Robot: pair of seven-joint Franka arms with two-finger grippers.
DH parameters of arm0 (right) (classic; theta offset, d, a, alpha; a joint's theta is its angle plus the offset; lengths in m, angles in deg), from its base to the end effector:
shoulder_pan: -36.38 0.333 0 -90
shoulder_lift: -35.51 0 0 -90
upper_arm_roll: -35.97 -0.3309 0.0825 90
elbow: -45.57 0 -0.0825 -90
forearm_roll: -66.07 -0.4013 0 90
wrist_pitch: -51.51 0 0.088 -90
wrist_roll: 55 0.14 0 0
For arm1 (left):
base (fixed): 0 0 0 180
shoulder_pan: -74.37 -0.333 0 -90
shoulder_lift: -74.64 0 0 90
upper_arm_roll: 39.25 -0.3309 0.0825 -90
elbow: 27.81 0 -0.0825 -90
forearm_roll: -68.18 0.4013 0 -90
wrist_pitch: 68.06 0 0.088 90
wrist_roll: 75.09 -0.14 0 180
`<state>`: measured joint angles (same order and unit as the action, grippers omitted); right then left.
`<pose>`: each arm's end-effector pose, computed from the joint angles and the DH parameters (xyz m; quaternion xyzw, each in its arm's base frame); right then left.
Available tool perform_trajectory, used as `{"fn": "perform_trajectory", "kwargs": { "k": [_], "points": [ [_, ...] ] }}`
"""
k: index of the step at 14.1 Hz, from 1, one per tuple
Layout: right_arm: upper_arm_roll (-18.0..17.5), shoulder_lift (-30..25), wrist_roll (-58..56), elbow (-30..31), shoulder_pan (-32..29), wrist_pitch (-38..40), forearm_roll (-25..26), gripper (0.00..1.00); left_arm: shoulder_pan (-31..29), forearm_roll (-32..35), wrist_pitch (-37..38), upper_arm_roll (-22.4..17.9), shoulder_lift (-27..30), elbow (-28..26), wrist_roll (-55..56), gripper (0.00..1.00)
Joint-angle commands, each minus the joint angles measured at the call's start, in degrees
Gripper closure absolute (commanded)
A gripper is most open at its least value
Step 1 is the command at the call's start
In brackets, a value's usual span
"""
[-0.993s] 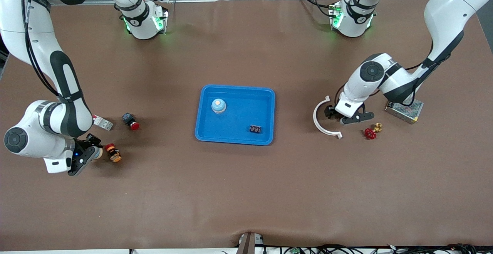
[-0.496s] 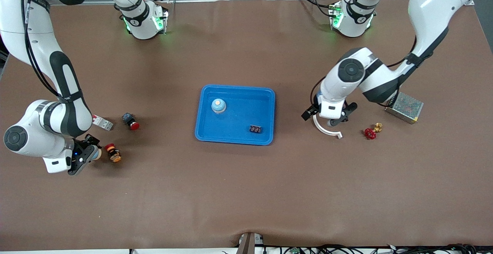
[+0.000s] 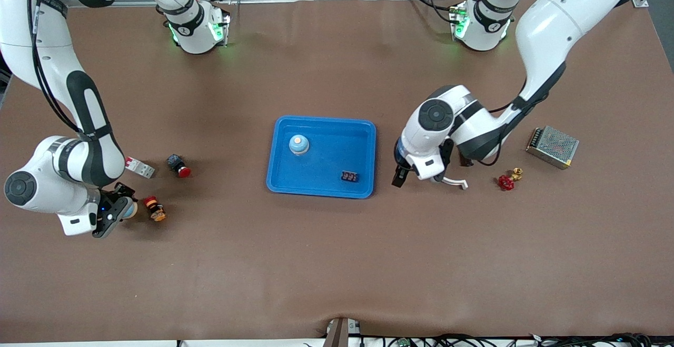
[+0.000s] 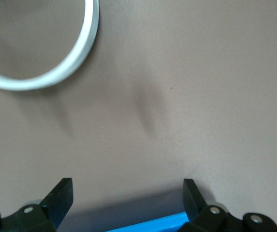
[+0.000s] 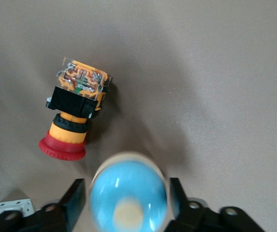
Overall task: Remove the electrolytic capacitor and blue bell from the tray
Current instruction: 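Release the bell near the red buttons while the left gripper returns to the tray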
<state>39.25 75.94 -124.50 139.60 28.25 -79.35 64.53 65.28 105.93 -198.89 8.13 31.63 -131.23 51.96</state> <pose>0.6879 -0.1341 0.1646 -0.8752 -0.4827 0.0292 0.0132 0.5624 -0.3643 0.2024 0.8102 0.5855 -0.0140 0.0221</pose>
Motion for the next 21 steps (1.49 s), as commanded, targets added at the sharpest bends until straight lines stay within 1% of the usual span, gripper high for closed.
{"fn": "perform_trajectory", "kwargs": {
  "k": [1,3,4,6,8,10,12,13,16,19,21],
  "points": [
    [-1.16,-0.26,-0.64,0.1,-1.45,0.16,-1.27,0.0,6.79,-0.93,0.31,-3.94,-2.86,6.45,6.53,0.0],
    [-1.16,-0.7,0.76,-0.07,-1.28,2.17,-3.37,0.0,11.01,-1.01,0.31,-6.14,-4.19,9.19,9.61,0.0],
    [-1.16,-1.4,3.73,-0.51,-0.49,4.71,-4.08,0.0,12.94,-1.19,0.31,-7.11,-4.37,10.24,10.84,0.0],
    [-1.43,-6.12,16.43,-1.48,1.7,13.13,-4.09,0.0,16.28,-1.63,0.31,-8.43,-4.8,11.22,12.96,0.0],
    [-1.34,-10.61,32.59,-1.48,6.52,19.47,-3.82,0.0,18.31,-1.54,0.31,-8.61,-6.82,14.02,14.1,0.0],
    [-1.43,-13.43,45.19,-1.48,10.22,23.09,-4.0,0.0,20.86,-1.54,0.31,-9.57,-8.14,16.66,15.24,0.0],
    [-1.6,-14.93,56.35,-1.22,14.08,24.32,-4.26,0.0,23.85,-1.63,0.31,-12.2,-8.5,17.89,15.51,0.0],
    [-2.04,-15.63,62.76,-1.22,16.45,24.85,-4.35,0.0,24.55,-1.72,0.31,-12.91,-8.67,18.07,15.51,0.0],
    [-2.4,-16.34,81.14,-1.04,24.28,23.72,-6.89,0.0,25.0,-1.45,0.22,-13.01,-9.55,18.16,15.16,0.0],
    [-2.31,-15.82,94.08,0.44,30.52,17.24,-7.78,0.0,25.09,-1.45,0.22,-13.01,-9.73,18.16,14.99,0.0],
    [-2.31,-15.82,99.09,4.47,34.74,10.48,-7.78,0.0,25.09,-1.02,0.22,-13.09,-9.9,18.16,14.81,0.0]
  ]
}}
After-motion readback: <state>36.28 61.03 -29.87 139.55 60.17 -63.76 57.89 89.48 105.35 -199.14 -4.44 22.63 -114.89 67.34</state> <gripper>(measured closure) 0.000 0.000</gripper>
